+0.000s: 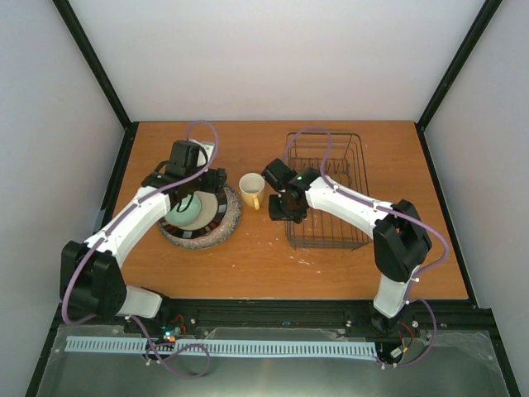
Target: Load the mixed dishes into the dish rack
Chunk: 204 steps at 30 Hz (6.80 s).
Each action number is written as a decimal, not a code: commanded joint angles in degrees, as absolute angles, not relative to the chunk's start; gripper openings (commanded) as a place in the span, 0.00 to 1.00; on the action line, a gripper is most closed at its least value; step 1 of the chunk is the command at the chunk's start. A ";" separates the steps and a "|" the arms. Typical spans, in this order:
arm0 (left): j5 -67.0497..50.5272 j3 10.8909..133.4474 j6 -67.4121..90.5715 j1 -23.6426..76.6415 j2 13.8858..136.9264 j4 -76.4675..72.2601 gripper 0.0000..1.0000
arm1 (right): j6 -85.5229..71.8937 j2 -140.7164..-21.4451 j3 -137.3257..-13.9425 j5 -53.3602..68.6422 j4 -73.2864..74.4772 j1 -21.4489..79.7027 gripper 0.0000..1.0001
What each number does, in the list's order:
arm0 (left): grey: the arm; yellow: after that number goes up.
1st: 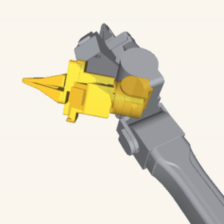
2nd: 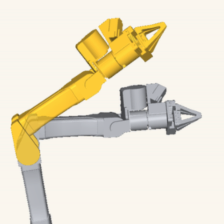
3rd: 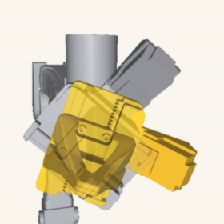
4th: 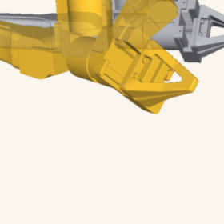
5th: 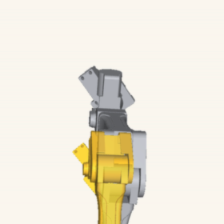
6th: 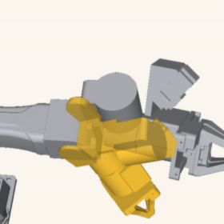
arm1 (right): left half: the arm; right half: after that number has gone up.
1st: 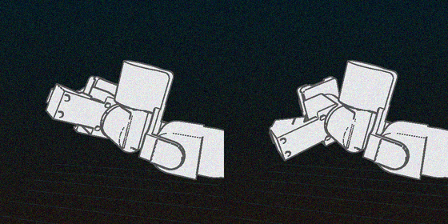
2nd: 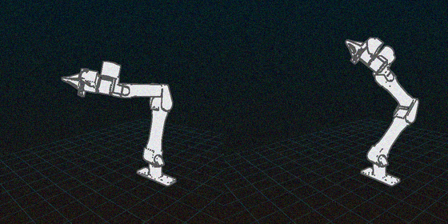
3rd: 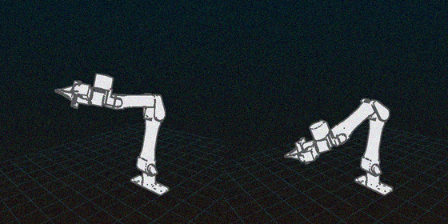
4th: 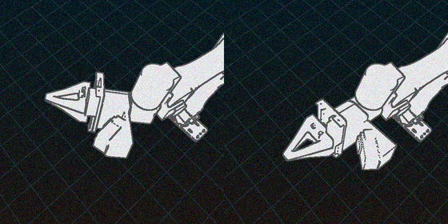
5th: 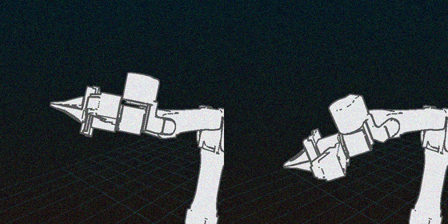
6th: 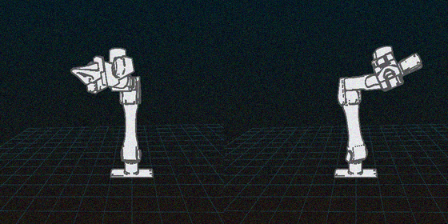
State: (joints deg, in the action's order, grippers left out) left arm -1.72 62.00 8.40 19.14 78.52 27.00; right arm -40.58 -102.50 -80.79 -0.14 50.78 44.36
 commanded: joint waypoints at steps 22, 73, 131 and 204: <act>-7.16 77.46 2.73 27.12 97.58 33.60 0.69 | -39.85 -84.37 -75.53 -9.36 55.04 34.76 0.52; 0.42 82.08 -0.17 29.18 108.76 32.09 0.44 | -37.10 -85.21 -74.60 -5.80 53.94 32.44 0.49; -5.87 52.10 12.95 29.36 60.23 -37.24 0.01 | -104.97 -94.04 -49.58 52.40 -96.07 31.87 0.37; 20.48 51.42 5.69 29.44 58.85 -11.51 1.00 | -16.28 -52.77 -54.29 0.42 46.44 23.74 0.03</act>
